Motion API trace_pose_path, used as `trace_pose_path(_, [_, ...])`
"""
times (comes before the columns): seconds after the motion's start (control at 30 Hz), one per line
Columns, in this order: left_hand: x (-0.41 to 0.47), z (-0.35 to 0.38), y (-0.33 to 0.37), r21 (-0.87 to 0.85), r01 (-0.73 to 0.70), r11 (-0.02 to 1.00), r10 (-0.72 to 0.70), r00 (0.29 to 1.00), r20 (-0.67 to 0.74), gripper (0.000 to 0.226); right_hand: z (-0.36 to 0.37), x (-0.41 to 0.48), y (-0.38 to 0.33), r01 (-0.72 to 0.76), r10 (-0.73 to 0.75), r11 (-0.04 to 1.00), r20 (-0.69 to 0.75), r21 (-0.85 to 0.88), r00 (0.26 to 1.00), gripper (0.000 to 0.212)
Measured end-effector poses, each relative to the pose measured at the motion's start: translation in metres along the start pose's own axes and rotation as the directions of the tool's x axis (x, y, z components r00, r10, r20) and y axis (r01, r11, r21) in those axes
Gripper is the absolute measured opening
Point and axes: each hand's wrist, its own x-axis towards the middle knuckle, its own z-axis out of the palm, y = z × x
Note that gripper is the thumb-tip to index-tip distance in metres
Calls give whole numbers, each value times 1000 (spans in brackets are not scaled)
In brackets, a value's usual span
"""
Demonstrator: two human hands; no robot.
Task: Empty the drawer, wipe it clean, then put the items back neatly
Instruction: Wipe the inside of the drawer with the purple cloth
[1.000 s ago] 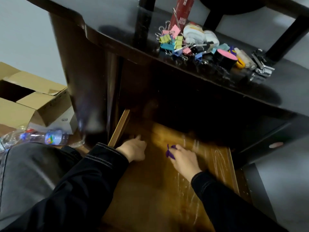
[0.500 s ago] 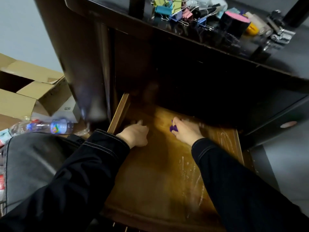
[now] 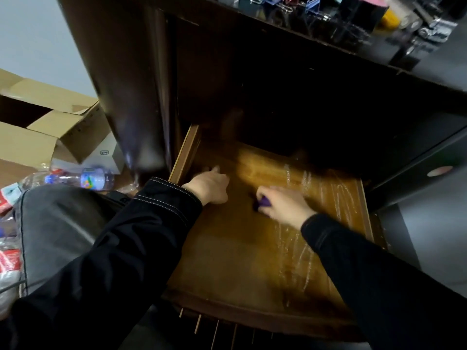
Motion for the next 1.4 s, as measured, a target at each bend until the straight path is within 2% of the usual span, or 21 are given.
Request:
trace_pose_path(0.07, [0,0,0,-13,5,1000,-5,1000,-1,59,-6,24,6,-73,73,997,-41,-13,996,20])
trace_pose_path(0.17, [-1,-1,0,-20,2,1000,-2,1000,-5,58,-6,22,0,-49,48,998,-32,-36,998,21])
trace_pose_path(0.23, [-2,0,0,-18,1,1000,-1,1000,-10,56,3,-4,-14,34,-34,999,0,-31,999,25])
trace_pose_path(0.3, [-3,0,0,-10,0,1000,0,1000,-16,54,18,-42,-34,185,-185,983,59,6,981,26])
trace_pose_path(0.4, [-6,-1,1,-17,-4,1000,4,1000,-14,54,32,-89,-53,386,-399,917,188,103,897,19])
trace_pose_path(0.47, [-5,-1,1,-28,-3,1000,3,1000,-9,54,27,-88,-51,418,-439,898,218,137,872,17])
trace_pose_path(0.53, [-4,-1,1,-30,1,1000,-1,1000,-6,53,18,-66,-40,379,-394,918,165,113,904,24])
trace_pose_path(0.6, [-2,-1,0,-31,7,1000,-7,1000,-9,51,9,-34,-27,274,-278,960,49,63,959,32])
trace_pose_path(0.7, [0,0,0,-34,11,999,-12,1000,-10,54,-1,5,-16,116,-115,993,-35,33,993,30])
trace_pose_path(0.8, [-1,1,1,-27,10,1000,-11,1000,-15,56,0,-2,-25,173,-174,985,-22,-16,985,25])
trace_pose_path(0.87, [-3,1,1,-21,3,1000,-3,1000,-17,56,10,-33,-37,310,-311,950,43,38,949,21])
trace_pose_path(0.97, [-6,-1,0,-12,0,1000,0,1000,-13,53,21,-85,-53,523,-531,847,197,95,824,22])
trace_pose_path(1.07, [-8,-4,2,-16,-4,1000,4,1000,-10,52,15,-95,-55,550,-554,829,282,103,783,36])
trace_pose_path(1.2, [-8,-6,2,-21,4,1000,-4,1000,-9,56,8,-68,-78,574,-571,817,231,62,788,17])
trace_pose_path(1.27, [-9,-6,3,-26,8,1000,-8,1000,-9,58,9,-56,-97,591,-588,805,190,47,786,19])
trace_pose_path(1.4, [-11,-5,3,-25,18,1000,-18,1000,-14,60,7,-54,-116,658,-678,733,99,173,728,23])
